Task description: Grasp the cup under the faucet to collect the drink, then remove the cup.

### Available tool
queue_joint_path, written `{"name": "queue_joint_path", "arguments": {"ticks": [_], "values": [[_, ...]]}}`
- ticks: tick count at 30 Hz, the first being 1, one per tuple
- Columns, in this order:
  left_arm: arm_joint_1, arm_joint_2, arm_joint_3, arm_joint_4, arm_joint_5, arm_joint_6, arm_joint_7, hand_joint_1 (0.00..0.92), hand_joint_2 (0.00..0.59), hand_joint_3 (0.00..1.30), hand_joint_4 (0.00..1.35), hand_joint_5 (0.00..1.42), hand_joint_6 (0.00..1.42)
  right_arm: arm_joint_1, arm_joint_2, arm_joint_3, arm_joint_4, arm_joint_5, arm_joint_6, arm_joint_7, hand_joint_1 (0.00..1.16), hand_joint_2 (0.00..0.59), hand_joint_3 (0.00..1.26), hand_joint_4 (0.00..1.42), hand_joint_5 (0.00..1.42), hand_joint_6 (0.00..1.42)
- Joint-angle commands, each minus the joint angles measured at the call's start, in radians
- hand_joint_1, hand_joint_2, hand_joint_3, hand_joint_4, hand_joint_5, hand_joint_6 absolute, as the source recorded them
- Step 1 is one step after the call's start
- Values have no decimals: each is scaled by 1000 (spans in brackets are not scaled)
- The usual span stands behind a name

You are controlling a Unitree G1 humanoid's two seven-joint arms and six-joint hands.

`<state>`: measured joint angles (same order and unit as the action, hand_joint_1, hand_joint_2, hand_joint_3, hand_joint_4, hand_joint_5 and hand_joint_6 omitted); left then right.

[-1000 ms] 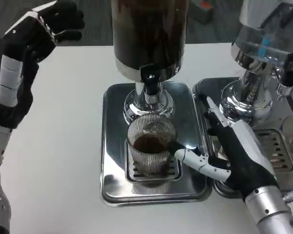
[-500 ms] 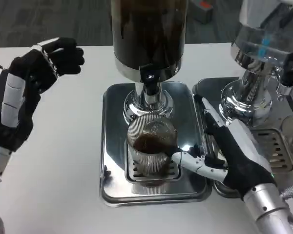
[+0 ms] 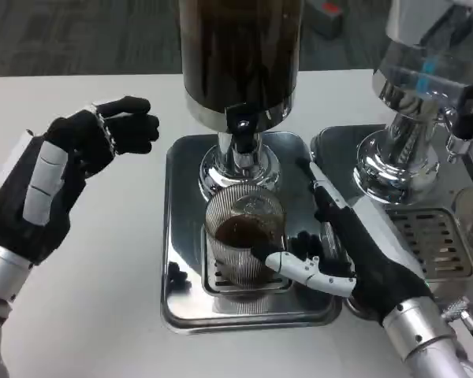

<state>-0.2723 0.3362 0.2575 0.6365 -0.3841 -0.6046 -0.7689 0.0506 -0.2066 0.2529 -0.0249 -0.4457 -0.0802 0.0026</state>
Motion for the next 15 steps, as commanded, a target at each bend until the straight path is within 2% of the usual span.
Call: {"name": "queue_joint_path", "arguments": {"ticks": [1,15], "values": [[14,1,-9,3,9,12,-12,0,145,406,400,370,403,-5,5,5,32,21,-41,0,440,165,0,0,61,197],[13,9,-18,13,21,22,-27,0,148,413,401,381,412,-13,9,16,82,46,-83,7,417,147,0,0,57,211]]}}
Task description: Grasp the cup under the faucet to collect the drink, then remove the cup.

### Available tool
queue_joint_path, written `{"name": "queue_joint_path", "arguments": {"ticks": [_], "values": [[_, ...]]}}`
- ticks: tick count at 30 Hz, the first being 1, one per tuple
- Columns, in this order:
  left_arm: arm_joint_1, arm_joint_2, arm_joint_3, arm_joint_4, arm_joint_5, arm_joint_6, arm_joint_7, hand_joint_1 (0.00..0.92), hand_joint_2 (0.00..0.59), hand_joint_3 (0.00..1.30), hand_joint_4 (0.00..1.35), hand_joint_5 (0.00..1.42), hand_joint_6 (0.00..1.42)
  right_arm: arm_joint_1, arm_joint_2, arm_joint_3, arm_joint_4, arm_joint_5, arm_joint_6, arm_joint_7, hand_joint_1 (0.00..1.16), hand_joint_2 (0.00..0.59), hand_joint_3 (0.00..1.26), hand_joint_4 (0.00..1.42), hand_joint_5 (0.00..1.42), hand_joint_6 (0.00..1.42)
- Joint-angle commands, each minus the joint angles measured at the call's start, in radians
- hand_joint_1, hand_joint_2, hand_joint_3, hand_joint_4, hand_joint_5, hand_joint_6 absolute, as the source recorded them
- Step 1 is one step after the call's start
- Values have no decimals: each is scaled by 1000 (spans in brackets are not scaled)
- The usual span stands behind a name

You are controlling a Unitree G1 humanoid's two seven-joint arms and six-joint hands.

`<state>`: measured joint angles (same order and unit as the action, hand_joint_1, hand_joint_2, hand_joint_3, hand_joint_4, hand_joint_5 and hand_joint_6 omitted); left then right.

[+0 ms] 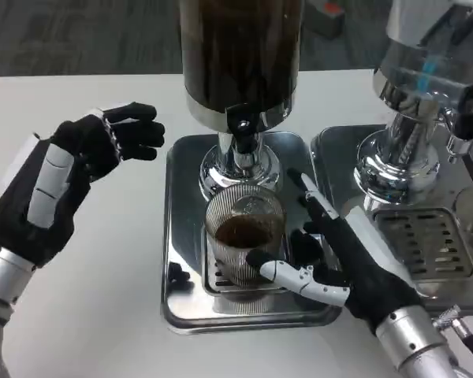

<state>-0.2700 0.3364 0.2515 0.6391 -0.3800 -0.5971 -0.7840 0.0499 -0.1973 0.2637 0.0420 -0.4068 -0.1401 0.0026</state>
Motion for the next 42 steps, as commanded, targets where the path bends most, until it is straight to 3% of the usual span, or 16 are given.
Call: {"name": "queue_joint_path", "arguments": {"ticks": [1,18,42], "values": [[10,9,-13,11,19,16,-13,0,149,413,402,382,412,-14,-1,6,18,6,-23,8,419,147,0,0,55,211],[0,19,-29,22,40,33,-27,0,159,436,417,386,414,-31,4,22,45,-25,-20,-5,464,151,0,0,85,239],[-5,40,-51,40,59,50,-57,0,164,462,453,402,406,-71,58,45,159,-9,-132,-53,363,122,0,0,144,283]]}}
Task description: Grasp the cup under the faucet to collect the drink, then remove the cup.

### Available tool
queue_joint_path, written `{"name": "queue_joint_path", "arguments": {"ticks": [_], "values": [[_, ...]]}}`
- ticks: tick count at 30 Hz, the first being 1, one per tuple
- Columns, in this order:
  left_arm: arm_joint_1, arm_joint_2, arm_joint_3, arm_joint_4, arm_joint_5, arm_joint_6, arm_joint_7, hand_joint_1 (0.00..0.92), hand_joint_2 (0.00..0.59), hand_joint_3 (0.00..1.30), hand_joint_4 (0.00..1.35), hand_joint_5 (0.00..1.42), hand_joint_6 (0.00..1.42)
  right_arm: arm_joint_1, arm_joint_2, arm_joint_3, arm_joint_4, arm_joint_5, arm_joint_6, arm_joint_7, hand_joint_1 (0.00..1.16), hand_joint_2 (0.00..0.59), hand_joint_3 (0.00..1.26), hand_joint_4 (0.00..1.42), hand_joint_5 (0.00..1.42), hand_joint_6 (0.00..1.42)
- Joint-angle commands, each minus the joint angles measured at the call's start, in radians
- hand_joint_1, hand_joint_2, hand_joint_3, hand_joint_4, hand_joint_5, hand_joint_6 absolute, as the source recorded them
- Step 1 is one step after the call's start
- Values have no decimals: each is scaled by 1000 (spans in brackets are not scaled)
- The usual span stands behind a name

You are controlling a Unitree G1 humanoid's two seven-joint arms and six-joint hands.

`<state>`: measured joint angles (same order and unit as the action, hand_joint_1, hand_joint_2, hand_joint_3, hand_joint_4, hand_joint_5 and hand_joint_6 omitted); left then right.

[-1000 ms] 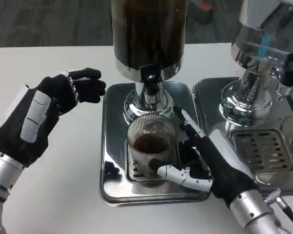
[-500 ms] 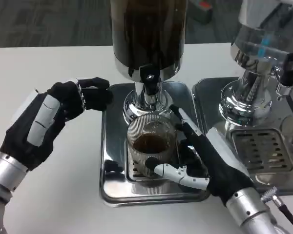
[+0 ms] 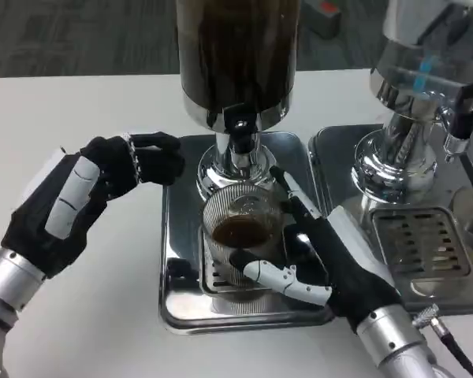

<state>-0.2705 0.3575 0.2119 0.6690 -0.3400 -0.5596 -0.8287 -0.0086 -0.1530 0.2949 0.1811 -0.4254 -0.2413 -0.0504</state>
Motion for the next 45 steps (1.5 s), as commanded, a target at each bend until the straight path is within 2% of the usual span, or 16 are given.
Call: {"name": "queue_joint_path", "arguments": {"ticks": [1,14,29,35,45], "values": [[-5,21,-12,11,21,14,-14,0,164,464,453,402,405,-14,15,15,24,10,-34,-1,362,121,0,0,144,283],[-8,39,-24,12,26,21,-13,0,165,476,464,408,398,-18,17,36,33,-20,-29,-27,389,122,0,0,156,283],[4,50,-22,0,37,27,-11,0,152,492,482,419,405,-12,32,42,9,-90,48,-58,467,161,0,26,276,391],[8,53,-22,-2,42,25,-9,0,150,492,484,419,405,-4,44,51,-9,-123,87,-85,481,193,12,100,346,467],[9,58,-24,-2,50,7,-7,0,148,492,485,419,405,12,54,63,-27,-179,110,-167,491,237,164,276,524,765]]}}
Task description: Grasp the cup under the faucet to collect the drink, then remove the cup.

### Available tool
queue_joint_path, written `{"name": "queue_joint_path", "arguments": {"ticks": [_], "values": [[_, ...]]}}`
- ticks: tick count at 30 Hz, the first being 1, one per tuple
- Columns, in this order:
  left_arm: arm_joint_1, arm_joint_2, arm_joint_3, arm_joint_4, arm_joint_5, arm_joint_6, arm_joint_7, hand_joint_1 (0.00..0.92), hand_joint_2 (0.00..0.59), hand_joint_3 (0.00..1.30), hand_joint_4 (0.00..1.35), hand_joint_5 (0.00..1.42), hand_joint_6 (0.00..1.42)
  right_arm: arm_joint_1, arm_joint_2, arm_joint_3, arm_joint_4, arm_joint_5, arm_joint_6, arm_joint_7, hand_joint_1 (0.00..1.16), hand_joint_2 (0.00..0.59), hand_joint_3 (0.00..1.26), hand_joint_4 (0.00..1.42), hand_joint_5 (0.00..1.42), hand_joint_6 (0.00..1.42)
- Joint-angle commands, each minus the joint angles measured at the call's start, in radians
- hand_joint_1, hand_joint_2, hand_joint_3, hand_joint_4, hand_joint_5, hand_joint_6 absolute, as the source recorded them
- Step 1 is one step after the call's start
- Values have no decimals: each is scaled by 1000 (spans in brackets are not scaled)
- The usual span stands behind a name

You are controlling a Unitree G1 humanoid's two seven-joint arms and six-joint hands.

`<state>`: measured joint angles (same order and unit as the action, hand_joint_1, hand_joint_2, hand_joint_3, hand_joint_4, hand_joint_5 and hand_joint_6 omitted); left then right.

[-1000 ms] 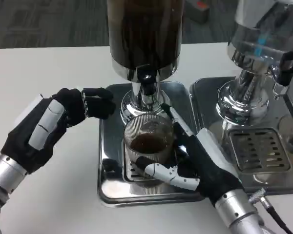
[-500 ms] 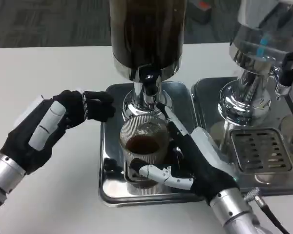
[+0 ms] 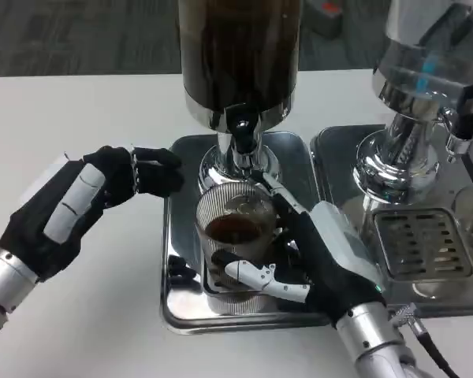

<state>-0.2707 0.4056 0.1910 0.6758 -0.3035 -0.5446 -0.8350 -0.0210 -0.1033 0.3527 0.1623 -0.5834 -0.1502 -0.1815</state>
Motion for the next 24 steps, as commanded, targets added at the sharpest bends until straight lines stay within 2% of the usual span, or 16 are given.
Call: {"name": "queue_joint_path", "arguments": {"ticks": [1,13,24], "values": [[9,10,-3,-9,14,-10,1,0,147,492,485,419,405,29,6,6,-8,-27,15,-52,490,239,178,287,541,789],[13,12,-1,-8,20,-25,9,0,144,470,470,419,417,62,24,13,-1,-51,-17,-176,451,265,308,427,671,994],[16,11,-1,-7,20,-27,10,0,146,456,469,419,425,66,31,26,14,-62,-41,-248,391,263,361,485,727,1089]]}}
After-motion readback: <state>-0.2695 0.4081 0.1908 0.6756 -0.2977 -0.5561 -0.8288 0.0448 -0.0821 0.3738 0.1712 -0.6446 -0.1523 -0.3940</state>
